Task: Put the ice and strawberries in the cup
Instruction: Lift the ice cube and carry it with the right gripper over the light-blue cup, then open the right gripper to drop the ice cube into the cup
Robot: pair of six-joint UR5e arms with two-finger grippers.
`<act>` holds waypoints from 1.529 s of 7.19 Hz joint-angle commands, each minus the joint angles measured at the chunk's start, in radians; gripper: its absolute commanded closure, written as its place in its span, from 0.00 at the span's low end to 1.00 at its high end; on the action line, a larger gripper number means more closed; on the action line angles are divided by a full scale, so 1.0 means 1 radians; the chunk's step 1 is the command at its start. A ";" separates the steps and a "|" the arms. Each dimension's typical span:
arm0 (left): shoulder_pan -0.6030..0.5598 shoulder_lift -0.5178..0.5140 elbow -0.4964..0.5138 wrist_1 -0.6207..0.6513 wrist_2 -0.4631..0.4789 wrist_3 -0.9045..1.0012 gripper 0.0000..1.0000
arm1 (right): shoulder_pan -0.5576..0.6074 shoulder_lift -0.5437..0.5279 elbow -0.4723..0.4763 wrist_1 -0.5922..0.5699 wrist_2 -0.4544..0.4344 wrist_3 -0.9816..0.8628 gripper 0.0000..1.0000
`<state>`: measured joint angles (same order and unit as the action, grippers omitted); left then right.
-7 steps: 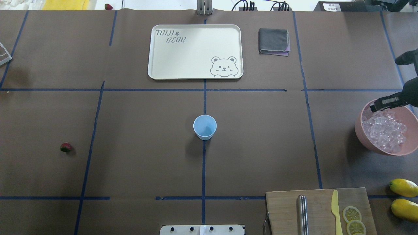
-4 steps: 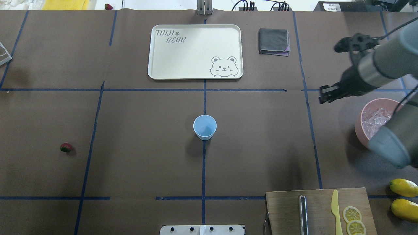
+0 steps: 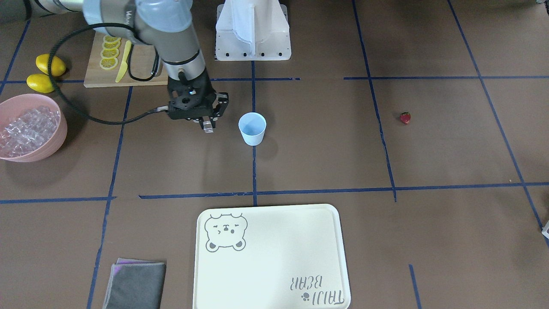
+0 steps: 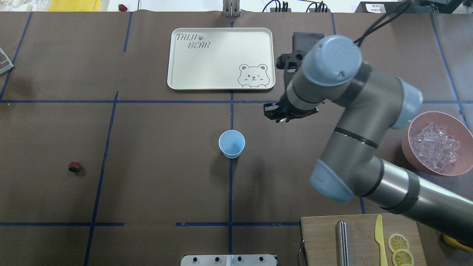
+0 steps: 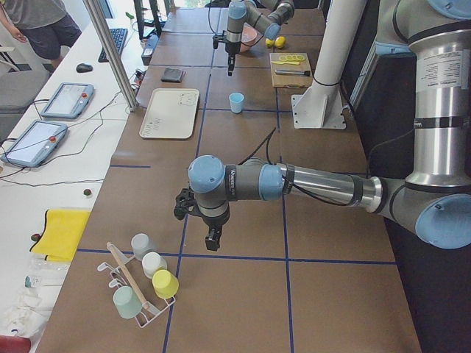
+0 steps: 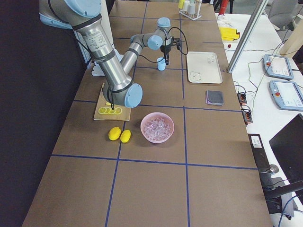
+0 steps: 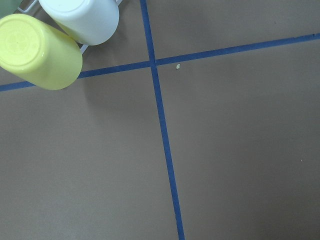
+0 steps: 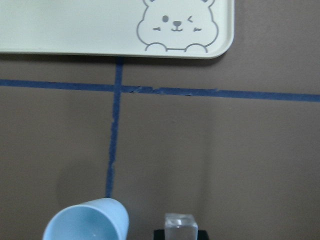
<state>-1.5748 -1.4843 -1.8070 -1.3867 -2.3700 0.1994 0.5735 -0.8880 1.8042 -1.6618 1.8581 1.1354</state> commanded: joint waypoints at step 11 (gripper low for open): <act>0.012 -0.001 0.000 0.000 0.000 0.000 0.00 | -0.136 0.103 -0.103 -0.003 -0.148 0.096 0.01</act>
<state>-1.5636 -1.4849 -1.8070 -1.3867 -2.3700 0.1994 0.4357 -0.7839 1.6974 -1.6640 1.7094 1.2384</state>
